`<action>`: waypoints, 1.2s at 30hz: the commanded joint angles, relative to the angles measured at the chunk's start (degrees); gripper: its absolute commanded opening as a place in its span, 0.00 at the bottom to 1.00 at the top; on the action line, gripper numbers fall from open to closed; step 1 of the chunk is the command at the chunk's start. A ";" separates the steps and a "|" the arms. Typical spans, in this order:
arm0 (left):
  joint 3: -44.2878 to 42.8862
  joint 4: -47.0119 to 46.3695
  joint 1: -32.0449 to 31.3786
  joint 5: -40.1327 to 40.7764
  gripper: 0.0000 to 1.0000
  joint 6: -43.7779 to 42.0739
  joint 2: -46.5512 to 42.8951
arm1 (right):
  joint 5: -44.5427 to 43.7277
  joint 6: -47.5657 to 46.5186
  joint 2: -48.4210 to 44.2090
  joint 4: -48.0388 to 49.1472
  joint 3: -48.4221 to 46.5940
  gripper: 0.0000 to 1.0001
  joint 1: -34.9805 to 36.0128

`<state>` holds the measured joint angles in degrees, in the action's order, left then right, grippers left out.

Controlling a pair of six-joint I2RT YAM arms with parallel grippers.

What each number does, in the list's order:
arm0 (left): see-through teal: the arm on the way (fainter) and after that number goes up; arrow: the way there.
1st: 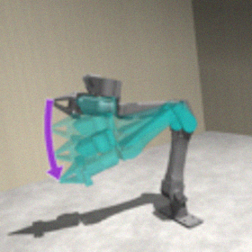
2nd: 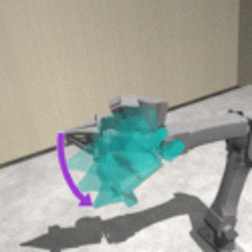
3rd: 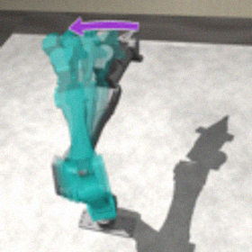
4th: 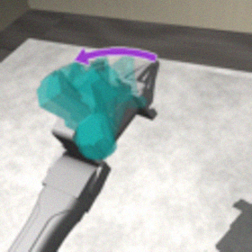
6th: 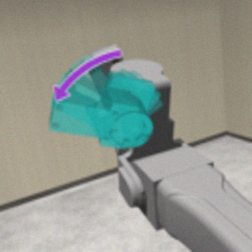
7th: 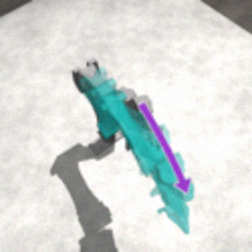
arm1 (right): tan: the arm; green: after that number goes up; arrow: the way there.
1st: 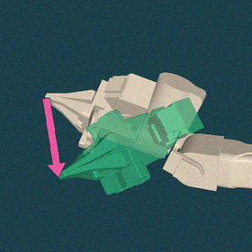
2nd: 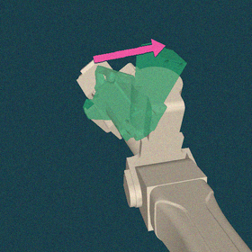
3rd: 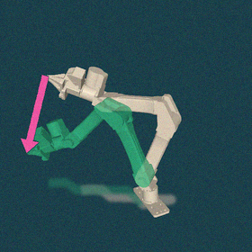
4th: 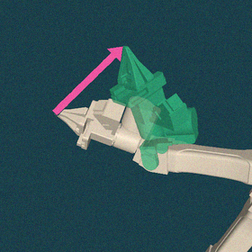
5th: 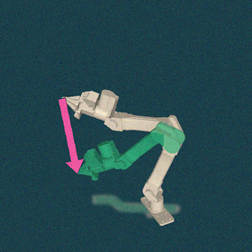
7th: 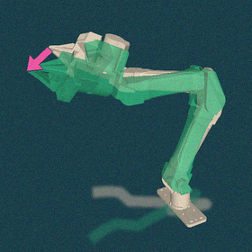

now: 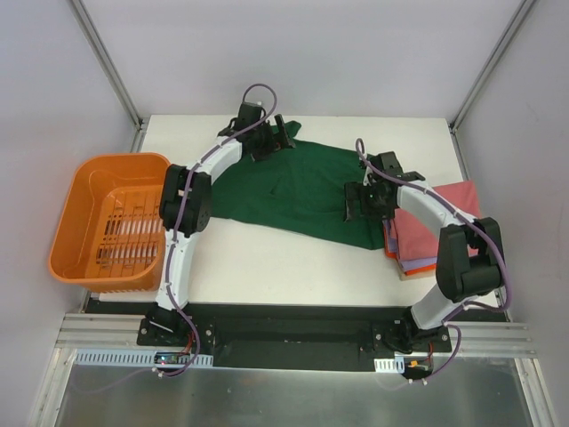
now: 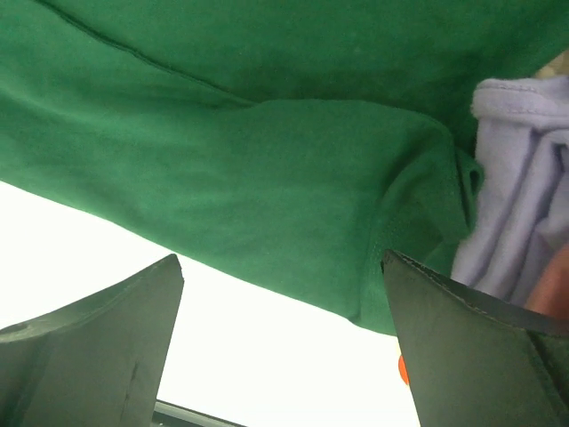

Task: Fold and stack the t-shirts
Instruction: Fold the flattened tshirt in 1/3 of the way

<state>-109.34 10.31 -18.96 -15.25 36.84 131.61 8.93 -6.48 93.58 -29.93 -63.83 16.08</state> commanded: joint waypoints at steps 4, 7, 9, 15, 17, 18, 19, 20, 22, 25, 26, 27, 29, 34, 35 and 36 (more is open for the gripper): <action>-4.15 -1.25 0.07 -3.40 0.99 -8.44 -0.90 | -0.32 -0.46 -7.44 -0.39 1.95 0.96 0.27; 4.72 -2.13 0.06 -0.76 0.99 -10.99 -8.89 | 0.30 -0.64 -8.41 -0.13 2.22 0.96 1.06; 10.78 -2.22 0.06 1.35 0.99 -11.79 -15.04 | -0.75 -1.16 -8.50 -0.47 2.05 0.96 3.33; 31.53 -2.48 0.15 10.66 0.99 -8.98 -31.04 | -1.38 -0.46 -5.52 1.10 -0.58 0.96 11.95; 38.20 -2.40 0.15 11.03 0.99 -8.02 -35.96 | -0.50 -0.55 -3.15 2.15 -2.42 0.96 14.50; 40.85 -2.48 0.15 11.46 0.99 -7.66 -38.68 | -0.14 -0.72 -1.57 2.16 -3.92 0.96 15.38; 43.57 -2.48 0.15 12.68 0.99 -7.14 -41.06 | 0.12 -0.55 -0.17 2.16 -5.24 0.96 16.26; 45.77 -2.57 0.15 13.91 0.99 -6.52 -42.74 | 0.47 -0.29 1.33 2.07 -6.47 0.96 16.96; 49.03 -2.66 0.15 15.59 0.99 -6.43 -44.33 | 1.26 1.02 3.53 2.94 -7.88 0.96 18.11; 49.75 -2.75 0.50 18.41 0.99 -4.86 -42.06 | -0.04 3.05 4.85 4.27 -7.36 0.96 18.99; 48.62 -2.92 0.94 17.71 0.99 -4.59 -40.22 | -0.83 3.49 5.21 4.62 -6.92 0.96 19.25; 47.13 -3.01 1.29 17.97 0.99 -4.41 -38.38 | -1.45 3.75 5.64 5.06 -6.22 0.96 19.26; 43.62 -2.84 1.47 18.41 0.99 -4.85 -33.46 | -3.47 4.19 6.78 5.41 -6.13 0.96 19.26; 38.42 0.14 2.00 16.82 0.99 -3.18 -25.80 | -5.93 4.28 9.69 2.86 -8.76 0.96 19.26; 38.06 1.89 2.00 17.18 0.99 -2.39 -24.92 | -6.55 4.28 9.86 2.86 -8.94 0.96 19.26; 38.06 3.56 2.00 17.00 0.99 -1.95 -24.22 | -7.25 4.37 10.04 2.95 -9.03 0.96 19.26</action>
<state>-68.45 8.64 -17.37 0.62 32.23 105.49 5.19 -3.36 102.80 -26.17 -70.19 35.18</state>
